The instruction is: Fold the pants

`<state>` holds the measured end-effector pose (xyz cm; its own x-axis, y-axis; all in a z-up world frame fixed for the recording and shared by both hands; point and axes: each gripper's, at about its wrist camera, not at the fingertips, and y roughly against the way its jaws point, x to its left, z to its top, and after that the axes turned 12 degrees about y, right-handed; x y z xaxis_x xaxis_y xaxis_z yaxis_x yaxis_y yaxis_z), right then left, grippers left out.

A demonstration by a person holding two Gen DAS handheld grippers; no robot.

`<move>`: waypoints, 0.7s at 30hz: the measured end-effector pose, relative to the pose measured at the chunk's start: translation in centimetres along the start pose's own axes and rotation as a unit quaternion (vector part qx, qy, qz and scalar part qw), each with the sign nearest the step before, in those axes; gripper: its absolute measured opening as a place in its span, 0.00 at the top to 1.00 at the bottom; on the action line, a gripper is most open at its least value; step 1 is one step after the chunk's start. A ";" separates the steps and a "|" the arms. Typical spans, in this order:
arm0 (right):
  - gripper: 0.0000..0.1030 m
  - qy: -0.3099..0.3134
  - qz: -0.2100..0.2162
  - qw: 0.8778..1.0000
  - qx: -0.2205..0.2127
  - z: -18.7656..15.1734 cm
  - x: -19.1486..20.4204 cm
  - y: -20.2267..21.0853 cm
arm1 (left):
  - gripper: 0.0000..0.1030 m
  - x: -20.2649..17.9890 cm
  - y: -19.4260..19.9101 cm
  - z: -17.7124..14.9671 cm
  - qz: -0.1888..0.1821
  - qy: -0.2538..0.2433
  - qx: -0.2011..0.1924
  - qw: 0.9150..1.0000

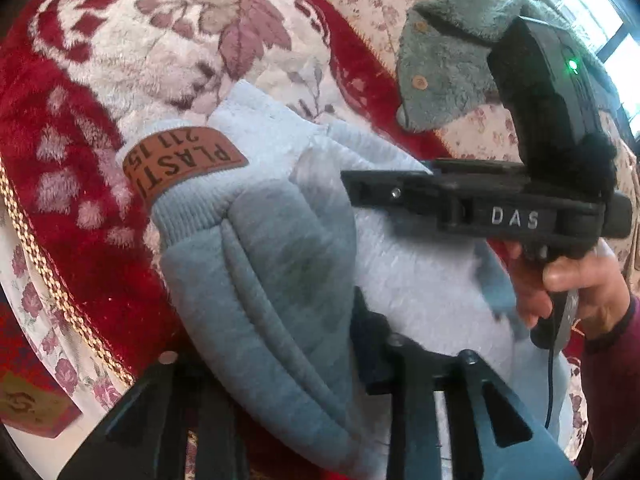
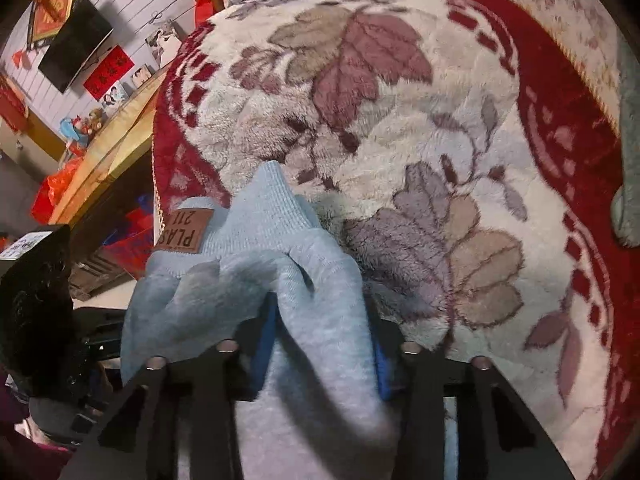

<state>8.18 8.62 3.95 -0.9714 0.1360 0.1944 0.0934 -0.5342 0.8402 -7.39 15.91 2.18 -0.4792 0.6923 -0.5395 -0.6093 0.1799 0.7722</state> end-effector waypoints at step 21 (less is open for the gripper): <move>0.68 0.079 -0.094 0.988 -0.095 -2.8 4.7 15.9 | 0.82 -13.2 9.6 -6.9 -0.004 -0.207 -0.177 0.962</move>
<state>4.51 -1.54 16.80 -0.9911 0.1239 -0.0491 -0.1194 -0.6617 0.7403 -11.32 3.66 14.41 -0.2266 0.9239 -0.3084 -0.8238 -0.0128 0.5668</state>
